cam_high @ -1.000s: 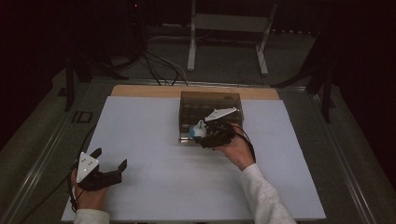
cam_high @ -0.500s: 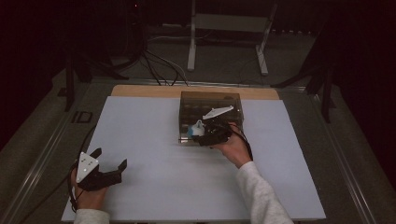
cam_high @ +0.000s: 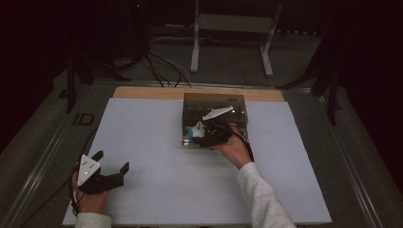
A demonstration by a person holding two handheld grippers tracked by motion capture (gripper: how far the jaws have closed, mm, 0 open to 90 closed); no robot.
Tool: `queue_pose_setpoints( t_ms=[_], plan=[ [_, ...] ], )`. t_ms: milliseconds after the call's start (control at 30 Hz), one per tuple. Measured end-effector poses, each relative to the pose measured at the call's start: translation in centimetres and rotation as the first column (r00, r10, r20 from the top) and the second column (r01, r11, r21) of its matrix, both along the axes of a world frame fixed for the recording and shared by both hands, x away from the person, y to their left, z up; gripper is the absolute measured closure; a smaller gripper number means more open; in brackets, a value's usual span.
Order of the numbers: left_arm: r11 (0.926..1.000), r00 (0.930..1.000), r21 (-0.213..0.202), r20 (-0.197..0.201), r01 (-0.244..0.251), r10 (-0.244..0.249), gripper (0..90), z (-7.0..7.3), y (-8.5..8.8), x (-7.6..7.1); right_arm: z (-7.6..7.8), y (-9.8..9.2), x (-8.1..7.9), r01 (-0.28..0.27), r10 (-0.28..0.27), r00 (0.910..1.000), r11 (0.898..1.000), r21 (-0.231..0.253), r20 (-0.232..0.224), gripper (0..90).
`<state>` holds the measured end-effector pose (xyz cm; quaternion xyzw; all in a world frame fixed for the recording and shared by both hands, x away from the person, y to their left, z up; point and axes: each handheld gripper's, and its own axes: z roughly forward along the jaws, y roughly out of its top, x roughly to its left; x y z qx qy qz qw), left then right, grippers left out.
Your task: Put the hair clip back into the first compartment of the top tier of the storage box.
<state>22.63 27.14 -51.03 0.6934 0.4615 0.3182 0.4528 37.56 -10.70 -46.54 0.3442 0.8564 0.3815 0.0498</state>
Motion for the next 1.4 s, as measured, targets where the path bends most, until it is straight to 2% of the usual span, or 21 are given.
queue_pose_setpoints(
  t_ms=[300, 433, 567, 700, 900, 1133, 1400],
  plan=[
    [1.0, 1.0, 0.001, 0.0, 0.0, 0.0, 0.6, 0.0, 0.0, 0.0, 0.0, 0.0, 0.5, 0.018, -0.018, 0.9995, 1.0, 0.016, -0.025, 36.9],
    [1.0, 1.0, 0.001, 0.001, 0.0, 0.0, 0.6, 0.0, 0.0, 0.0, 0.1, 0.4, 0.7, -0.012, 0.013, 0.9986, 1.0, 0.015, -0.051, 35.5],
    [1.0, 1.0, 0.0, 0.001, -0.001, 0.001, 0.6, 0.0, 0.1, 0.0, 0.0, 0.8, 0.7, -0.02, 0.02, 0.9983, 1.0, -0.008, -0.054, 33.9],
    [1.0, 1.0, 0.0, 0.001, 0.0, 0.0, 0.6, 0.0, 0.1, 0.0, 0.1, 0.9, 0.8, -0.02, 0.019, 0.9986, 1.0, -0.007, -0.05, 32.6],
    [1.0, 1.0, 0.0, 0.001, 0.0, 0.0, 0.6, 0.0, 0.1, 0.0, 0.3, 0.7, 1.0, 0.017, -0.017, 0.9994, 1.0, -0.002, -0.031, 28.8],
    [1.0, 1.0, 0.001, 0.001, -0.001, 0.001, 0.6, 0.0, 0.0, 0.0, 0.2, 0.5, 1.1, 0.036, -0.037, 0.9993, 0.999, -0.018, -0.008, 39.6],
    [1.0, 1.0, 0.0, -0.001, 0.002, -0.002, 0.6, 0.0, 0.0, 0.0, 0.1, 0.6, 1.1, 0.02, -0.02, 0.9998, 1.0, -0.005, 0.001, 39.7]
  ],
)
